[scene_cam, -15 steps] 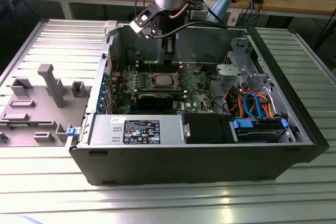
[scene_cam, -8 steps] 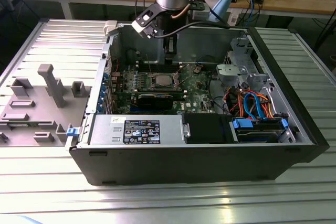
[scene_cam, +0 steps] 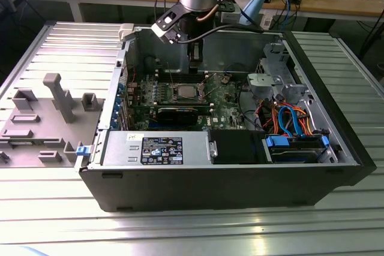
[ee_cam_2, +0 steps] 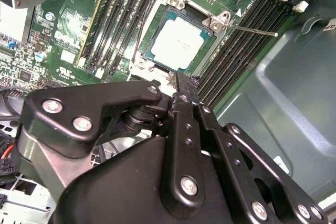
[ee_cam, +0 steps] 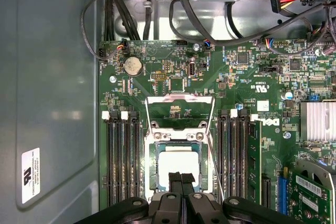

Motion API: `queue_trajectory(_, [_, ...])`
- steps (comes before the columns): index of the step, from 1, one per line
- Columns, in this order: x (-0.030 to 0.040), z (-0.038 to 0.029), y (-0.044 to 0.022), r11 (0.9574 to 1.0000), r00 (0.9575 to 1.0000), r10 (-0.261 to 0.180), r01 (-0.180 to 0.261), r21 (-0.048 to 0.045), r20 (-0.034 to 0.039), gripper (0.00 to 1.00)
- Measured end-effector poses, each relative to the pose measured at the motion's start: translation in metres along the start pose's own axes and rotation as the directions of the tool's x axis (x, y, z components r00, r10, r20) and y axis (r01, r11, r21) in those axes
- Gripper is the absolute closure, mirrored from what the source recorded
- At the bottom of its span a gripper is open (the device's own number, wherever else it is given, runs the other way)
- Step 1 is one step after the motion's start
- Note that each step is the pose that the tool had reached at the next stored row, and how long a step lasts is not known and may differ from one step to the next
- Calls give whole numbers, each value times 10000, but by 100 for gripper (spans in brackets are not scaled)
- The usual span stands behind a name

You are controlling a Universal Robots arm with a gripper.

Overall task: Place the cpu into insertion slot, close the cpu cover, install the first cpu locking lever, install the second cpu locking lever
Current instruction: 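Close the cpu cover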

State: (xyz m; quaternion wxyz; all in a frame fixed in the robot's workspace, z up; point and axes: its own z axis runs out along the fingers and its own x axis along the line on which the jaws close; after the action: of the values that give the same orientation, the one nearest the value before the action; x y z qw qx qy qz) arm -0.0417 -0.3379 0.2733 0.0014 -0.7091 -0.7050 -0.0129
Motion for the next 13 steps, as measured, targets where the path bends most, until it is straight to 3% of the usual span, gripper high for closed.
queue_trajectory(13, [0,0,33,10000,10000,0,0,1,1,89])
